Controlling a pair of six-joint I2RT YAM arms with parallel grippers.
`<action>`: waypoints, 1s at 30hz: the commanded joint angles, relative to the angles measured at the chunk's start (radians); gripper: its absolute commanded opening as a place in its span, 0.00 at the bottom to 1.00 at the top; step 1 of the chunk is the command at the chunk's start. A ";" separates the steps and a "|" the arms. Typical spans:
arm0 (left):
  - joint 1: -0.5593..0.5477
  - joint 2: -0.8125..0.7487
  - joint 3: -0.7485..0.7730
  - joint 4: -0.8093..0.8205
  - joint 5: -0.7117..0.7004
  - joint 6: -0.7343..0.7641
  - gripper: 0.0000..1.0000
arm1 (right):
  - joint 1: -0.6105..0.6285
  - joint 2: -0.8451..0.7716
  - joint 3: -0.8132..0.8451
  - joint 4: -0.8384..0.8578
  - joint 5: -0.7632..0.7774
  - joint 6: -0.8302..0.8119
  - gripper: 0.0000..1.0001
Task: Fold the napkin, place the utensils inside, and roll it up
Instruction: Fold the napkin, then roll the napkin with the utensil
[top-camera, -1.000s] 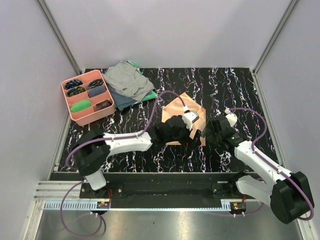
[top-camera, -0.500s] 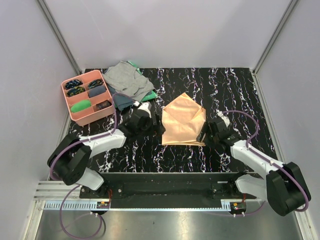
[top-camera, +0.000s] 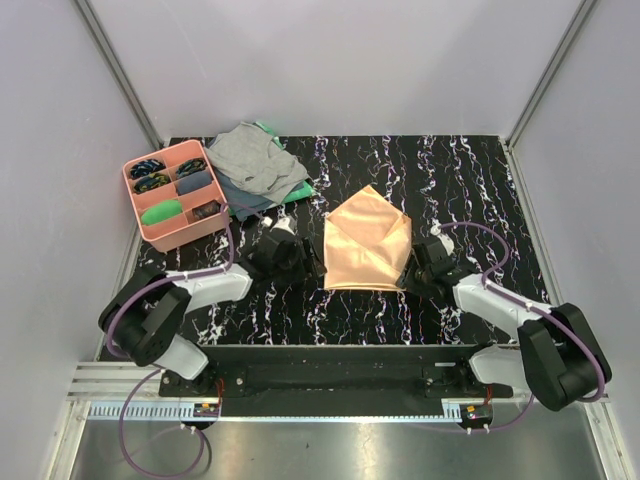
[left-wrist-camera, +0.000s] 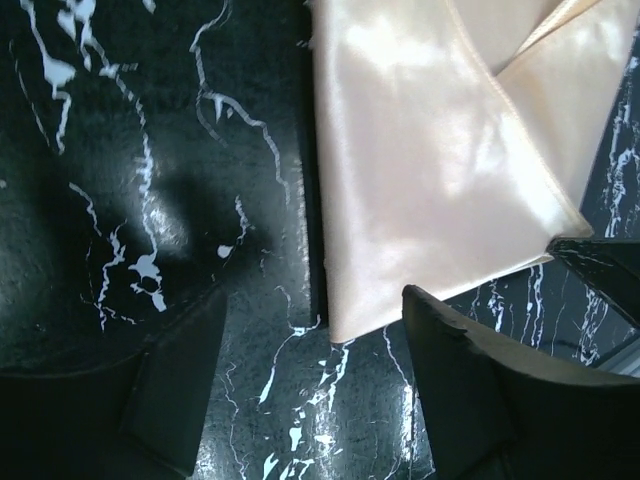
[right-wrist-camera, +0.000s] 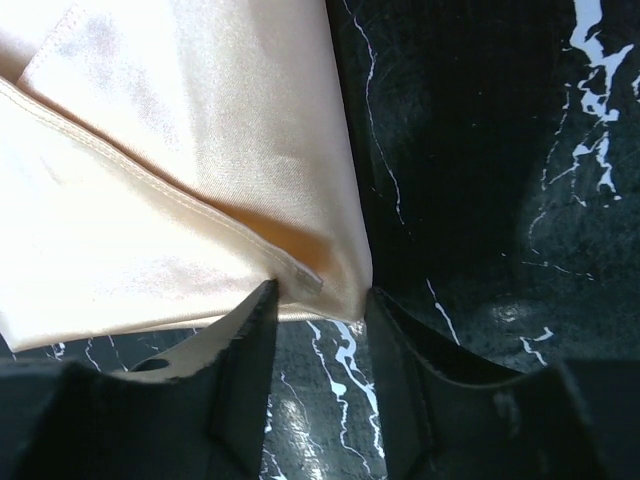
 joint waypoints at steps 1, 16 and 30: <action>0.000 0.037 -0.043 0.103 0.038 -0.092 0.69 | -0.004 0.048 0.022 0.022 0.017 0.009 0.46; -0.043 0.191 -0.083 0.250 0.106 -0.239 0.50 | -0.003 0.094 0.031 0.025 -0.003 0.010 0.40; -0.060 0.243 -0.034 0.158 0.026 -0.207 0.10 | -0.004 0.094 0.065 0.030 -0.050 -0.016 0.47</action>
